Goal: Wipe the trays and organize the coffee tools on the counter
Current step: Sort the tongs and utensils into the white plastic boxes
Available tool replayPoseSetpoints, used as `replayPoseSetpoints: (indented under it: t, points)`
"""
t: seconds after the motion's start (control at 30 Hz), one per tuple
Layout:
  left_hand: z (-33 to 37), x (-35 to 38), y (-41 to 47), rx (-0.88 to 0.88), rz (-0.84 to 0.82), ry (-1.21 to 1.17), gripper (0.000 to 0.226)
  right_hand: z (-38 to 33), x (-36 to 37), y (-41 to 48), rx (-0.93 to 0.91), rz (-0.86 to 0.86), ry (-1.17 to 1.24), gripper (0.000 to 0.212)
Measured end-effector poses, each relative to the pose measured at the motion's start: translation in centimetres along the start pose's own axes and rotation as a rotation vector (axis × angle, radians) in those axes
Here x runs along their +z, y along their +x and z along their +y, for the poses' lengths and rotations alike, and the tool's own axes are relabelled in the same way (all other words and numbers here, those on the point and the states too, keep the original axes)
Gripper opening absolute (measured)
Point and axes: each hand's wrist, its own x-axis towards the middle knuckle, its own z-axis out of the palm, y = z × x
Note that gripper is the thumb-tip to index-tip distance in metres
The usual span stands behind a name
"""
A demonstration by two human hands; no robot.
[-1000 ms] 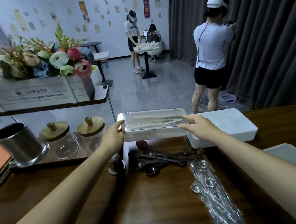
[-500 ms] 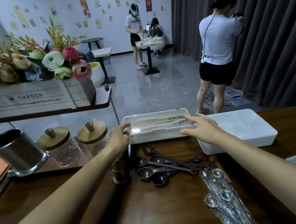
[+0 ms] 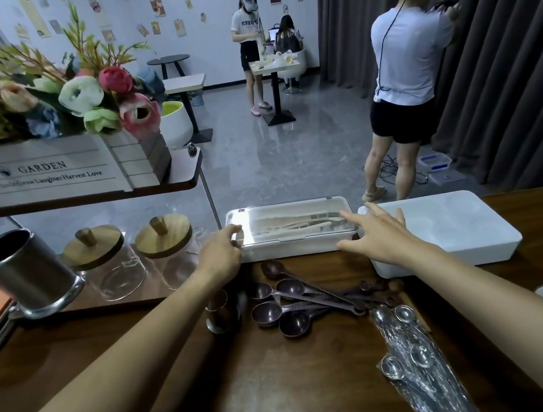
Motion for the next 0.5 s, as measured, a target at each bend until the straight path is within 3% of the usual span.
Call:
replayPoseSetpoints:
  t: [0.17, 0.3, 0.5]
  points:
    - [0.2, 0.2, -1.1, 0.040, -0.016, 0.144, 0.055, 0.5, 0.3, -0.5, -0.023, -0.003, -0.040, 0.082]
    - [0.4, 0.2, -2.2, 0.044, -0.010, 0.212, 0.035, 0.3, 0.1, -1.4, -0.013, -0.018, -0.023, 0.088]
    - [0.0, -0.5, -4.0, 0.064, -0.056, 0.281, 0.037, 0.0, 0.0, -3.1, 0.003, -0.044, -0.024, 0.087]
